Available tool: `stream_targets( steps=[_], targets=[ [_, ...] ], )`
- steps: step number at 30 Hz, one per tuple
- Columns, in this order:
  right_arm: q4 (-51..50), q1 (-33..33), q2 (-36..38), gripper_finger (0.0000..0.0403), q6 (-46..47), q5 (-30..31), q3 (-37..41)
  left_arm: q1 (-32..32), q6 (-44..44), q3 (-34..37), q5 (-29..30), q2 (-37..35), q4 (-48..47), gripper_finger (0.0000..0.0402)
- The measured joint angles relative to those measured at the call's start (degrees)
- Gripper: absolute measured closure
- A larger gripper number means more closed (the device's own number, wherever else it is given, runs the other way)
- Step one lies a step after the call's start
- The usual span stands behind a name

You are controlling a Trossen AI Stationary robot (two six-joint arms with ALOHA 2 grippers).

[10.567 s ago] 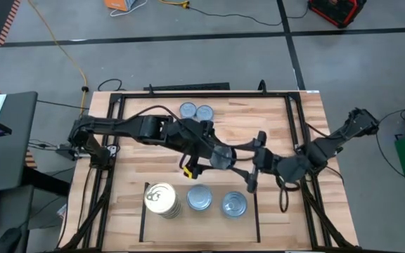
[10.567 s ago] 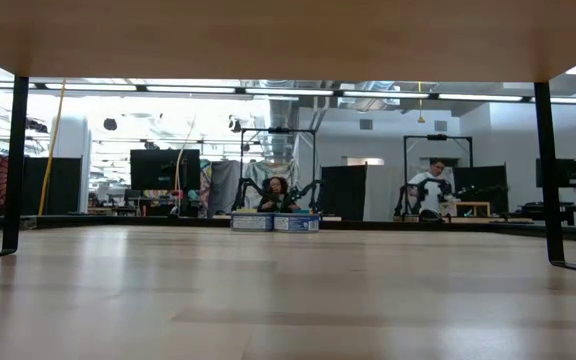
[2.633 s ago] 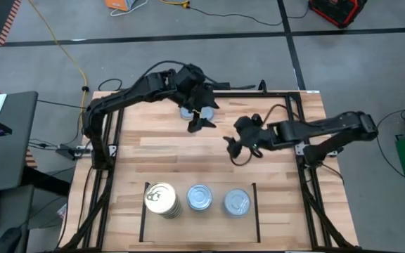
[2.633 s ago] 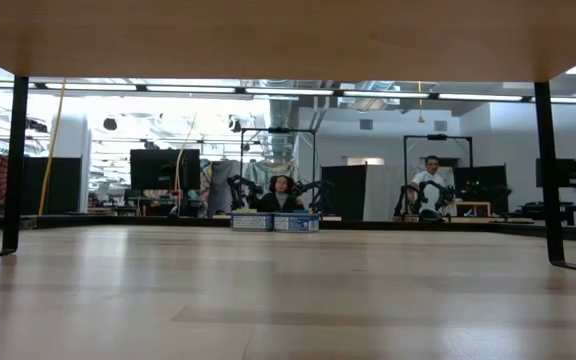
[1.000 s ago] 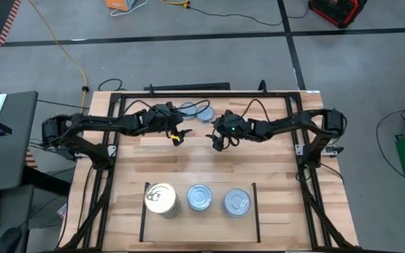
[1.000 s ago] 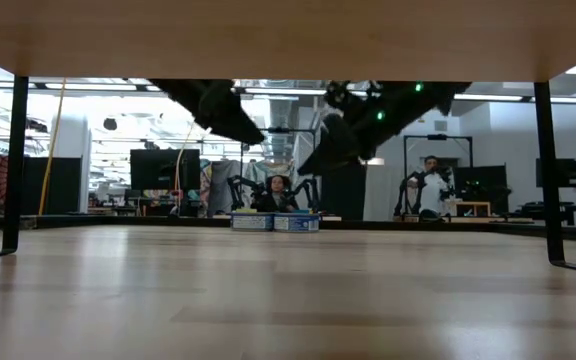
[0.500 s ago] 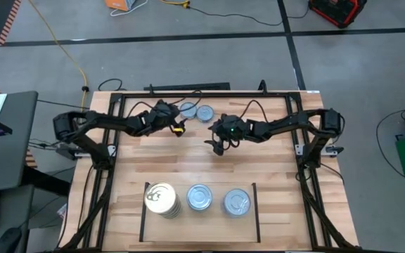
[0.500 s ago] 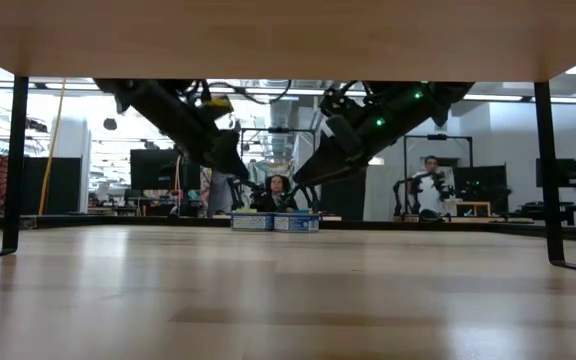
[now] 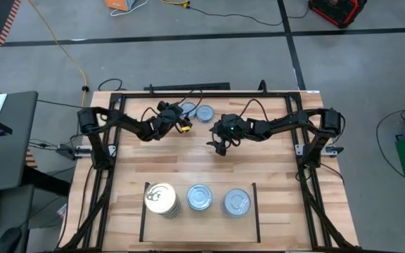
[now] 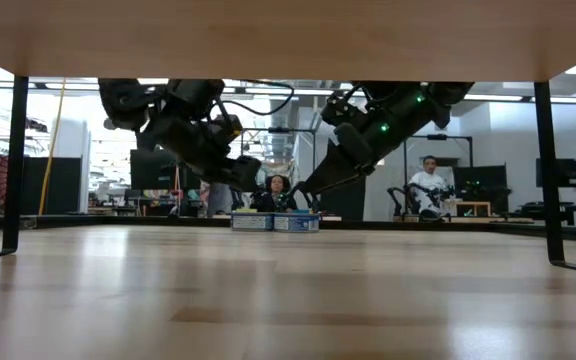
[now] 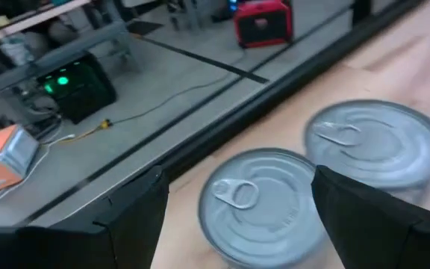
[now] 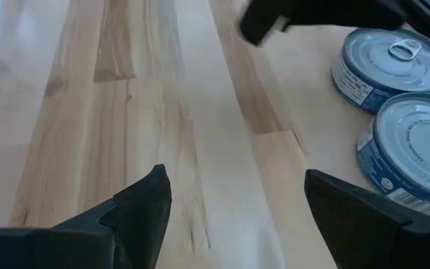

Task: Stack canned seafood by type on shelf
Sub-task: Put the left blue tuna can on the top of the left stacked tuna cans on the shelf

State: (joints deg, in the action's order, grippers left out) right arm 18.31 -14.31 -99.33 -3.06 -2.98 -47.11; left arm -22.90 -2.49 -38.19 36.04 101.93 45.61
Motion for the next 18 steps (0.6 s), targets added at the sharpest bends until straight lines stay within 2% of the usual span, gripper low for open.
stream_targets(
  steps=[3, 9, 18],
  targets=[
    [0.72, 0.0, 0.04, 0.0072, -0.06, -0.2, 1.14, -0.85, 1.13, -0.01, 0.57, 2.95, 4.58, 0.0093],
    [4.3, -2.69, 0.04, 0.0072, 1.19, -0.25, 4.85, -1.65, 4.25, -0.84, 1.33, 6.05, 4.99, 0.0096],
    [16.95, -5.81, 5.27, 0.0072, 1.51, -3.51, 14.23, -1.65, 10.16, -3.08, 3.5, 6.83, -4.11, 0.0096]
  ],
)
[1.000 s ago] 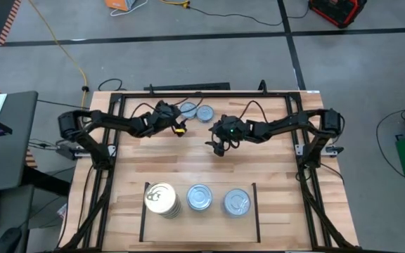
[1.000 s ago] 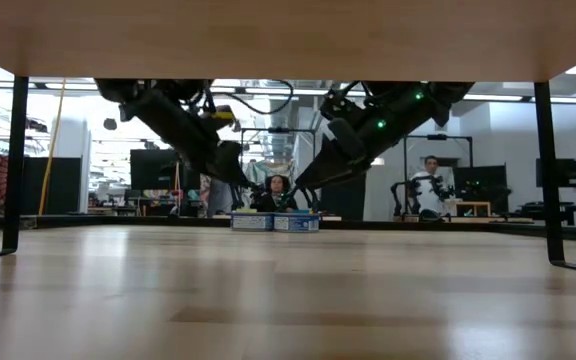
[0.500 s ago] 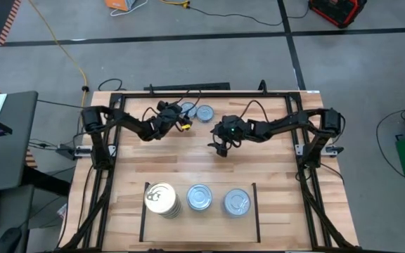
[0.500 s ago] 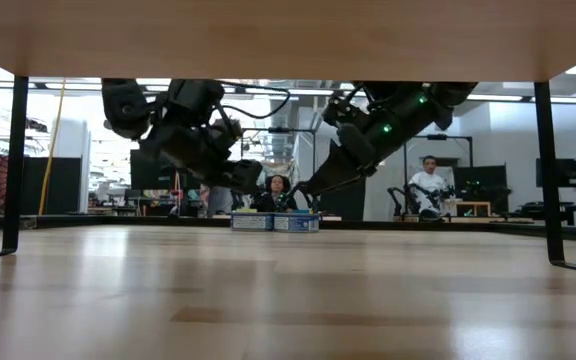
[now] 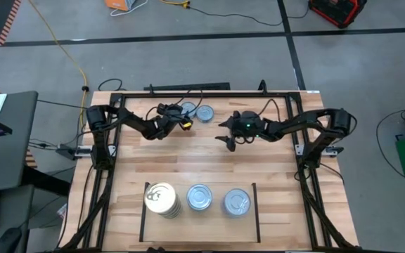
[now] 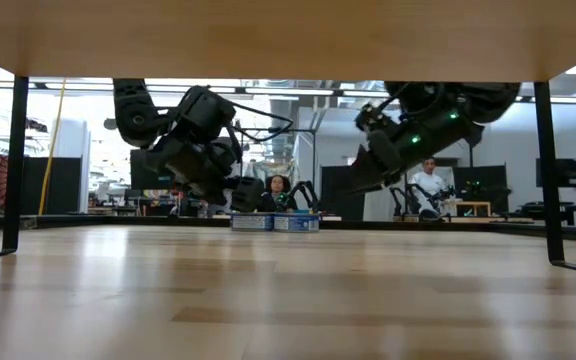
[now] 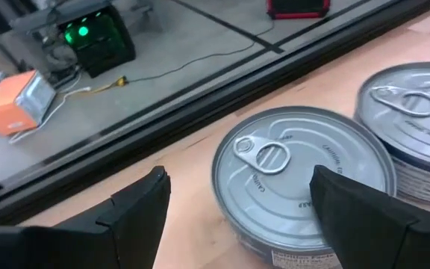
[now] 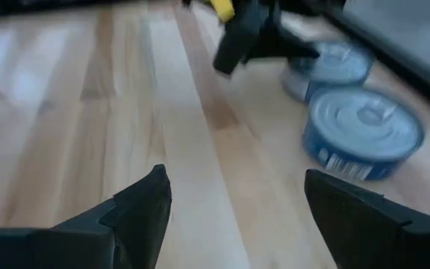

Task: Stack canned seafood by type on shelf
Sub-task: Put the left blue tuna can on the top of the left stacked tuna cans on the shelf

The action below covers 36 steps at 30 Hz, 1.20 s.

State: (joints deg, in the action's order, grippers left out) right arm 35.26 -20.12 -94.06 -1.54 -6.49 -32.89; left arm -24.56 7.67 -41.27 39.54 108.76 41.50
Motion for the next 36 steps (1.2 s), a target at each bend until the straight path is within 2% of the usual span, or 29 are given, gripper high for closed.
stream_targets(
  steps=[6, 20, 29, 33, 36],
  targets=[
    [3.59, -1.22, 3.15, 0.0072, -0.74, -2.66, 2.1, 0.0, 3.33, -2.63, 0.22, -0.1, -8.84, 0.0096],
    [3.4, -1.04, 3.34, 0.0072, -1.51, -3.9, 2.1, 4.8, 16.56, -3.94, -0.81, -2.1, -28.73, 0.0096],
    [3.35, -0.81, 3.34, 0.0072, 0.01, -4.06, 2.1, 10.03, 18.03, -3.09, 5.52, -10.43, -40.05, 0.0096],
    [2.55, -0.48, 3.34, 0.0072, 0.2, -4.19, 2.1, 12.09, 18.19, 0.6, 6.1, -15.02, -40.49, 0.0098],
    [2.39, 0.07, 3.34, 0.0072, 0.2, -4.19, 2.1, 12.49, 21.4, 5.2, 5.16, -18.8, -40.19, 0.0106]
  ],
)
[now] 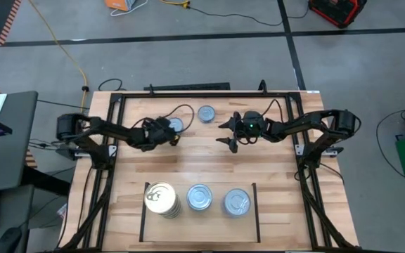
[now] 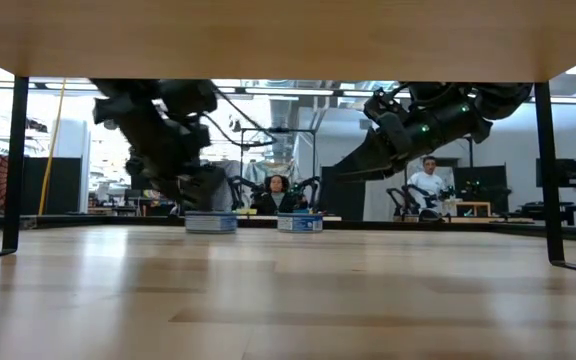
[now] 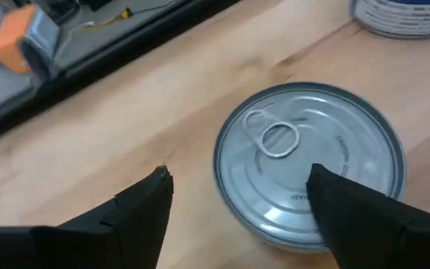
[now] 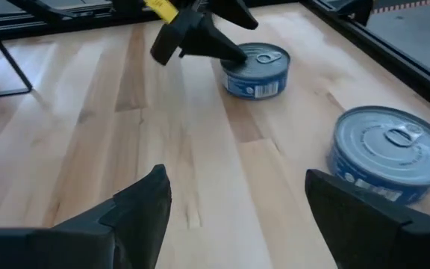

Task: Stack canned seafood by type on shelf
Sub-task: Put the left blue tuna can on the top of the left stacked tuna cans on the shelf

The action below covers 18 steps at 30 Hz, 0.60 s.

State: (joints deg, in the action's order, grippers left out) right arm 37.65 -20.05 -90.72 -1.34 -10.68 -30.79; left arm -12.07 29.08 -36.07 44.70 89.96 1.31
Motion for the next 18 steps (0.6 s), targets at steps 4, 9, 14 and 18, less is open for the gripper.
stream_targets(
  steps=[4, 9, 14, 18],
  targets=[
    [0.38, 0.85, 0.0, 0.0072, 0.0, 0.0, 0.0, 0.0, 2.9, 6.15, -1.19, -6.03, -0.22, 0.0116],
    [1.21, 1.33, 0.0, 0.0072, 0.47, 0.0, -0.2, -0.58, 5.32, 8.34, -1.17, -15.11, -13.06, 0.0125],
    [1.68, 1.31, 0.0, 0.0072, 0.89, 0.0, -0.27, -0.56, 6.97, 8.34, -2.32, -23.45, -24.94, 0.0129],
    [-1.26, 1.31, 0.0, 0.0072, 0.9, 0.0, -1.96, -0.07, 4.57, 8.34, -4.79, -29.77, -26.81, 0.013]
  ],
)
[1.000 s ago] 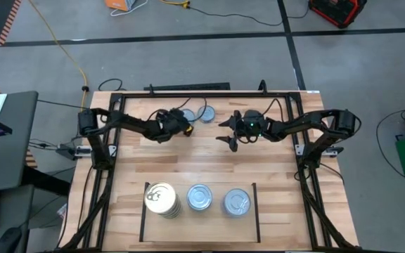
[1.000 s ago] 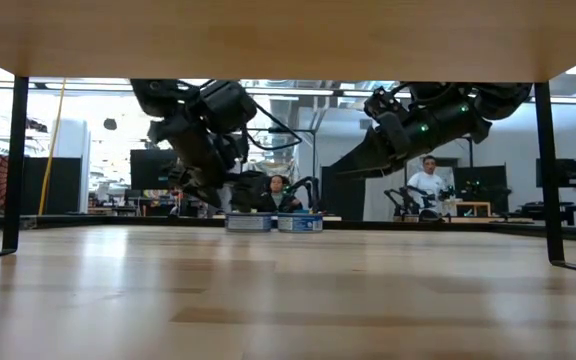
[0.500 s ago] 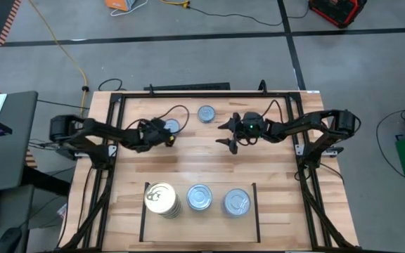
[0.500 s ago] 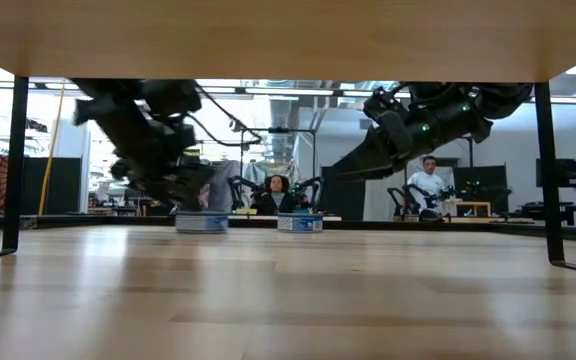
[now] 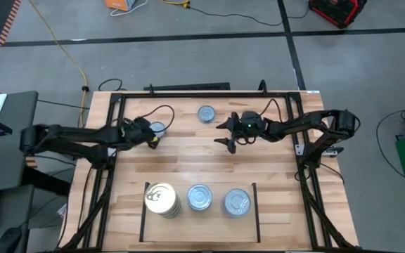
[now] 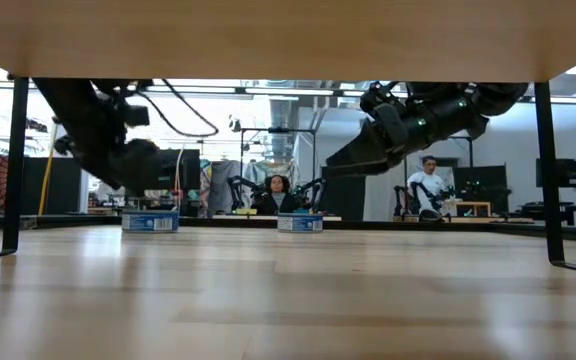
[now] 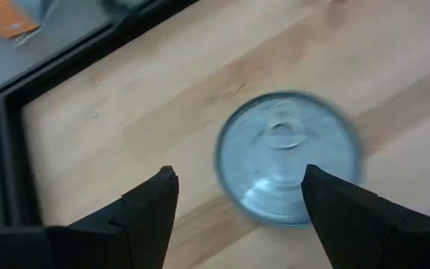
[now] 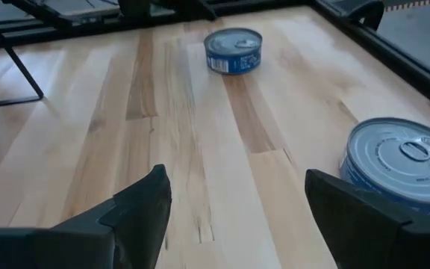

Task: Stack canned seafood by type on shelf
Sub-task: Put the left blue tuna can on the top of the left stacked tuna cans on the shelf

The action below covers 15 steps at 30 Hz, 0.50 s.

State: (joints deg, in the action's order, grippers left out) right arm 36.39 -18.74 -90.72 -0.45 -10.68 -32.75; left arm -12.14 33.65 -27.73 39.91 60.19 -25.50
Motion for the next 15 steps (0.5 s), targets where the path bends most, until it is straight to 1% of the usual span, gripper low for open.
stream_targets(
  steps=[2, 5, 8, 12, 15],
  targets=[
    [-3.3, 0.0, 0.0, 0.0072, -0.02, 0.0, -1.6, 0.09, -2.15, -0.02, -1.04, -3.09, -0.26, 0.013],
    [-8.58, 0.54, 0.0, 0.0072, 0.0, 0.02, -4.41, 0.06, -4.73, 0.64, -1.07, -7.28, -0.9, 0.013],
    [-10.84, 2.17, 0.0, 0.0072, 0.46, 0.02, -6.66, -0.72, -7.17, 5.01, -1.64, -11.66, 2.58, 0.0137],
    [-10.59, 5.24, 0.0, 0.0072, 1.09, 0.07, -9.33, -4.78, -7.58, 11.55, -5.5, -16.35, 8.42, 0.0163],
    [-10.65, 7.56, 0.0, 0.0072, 1.07, 0.22, -11.06, -8.26, -7.96, 14.39, -9.46, -18.32, 12.9, 0.0188]
  ],
)
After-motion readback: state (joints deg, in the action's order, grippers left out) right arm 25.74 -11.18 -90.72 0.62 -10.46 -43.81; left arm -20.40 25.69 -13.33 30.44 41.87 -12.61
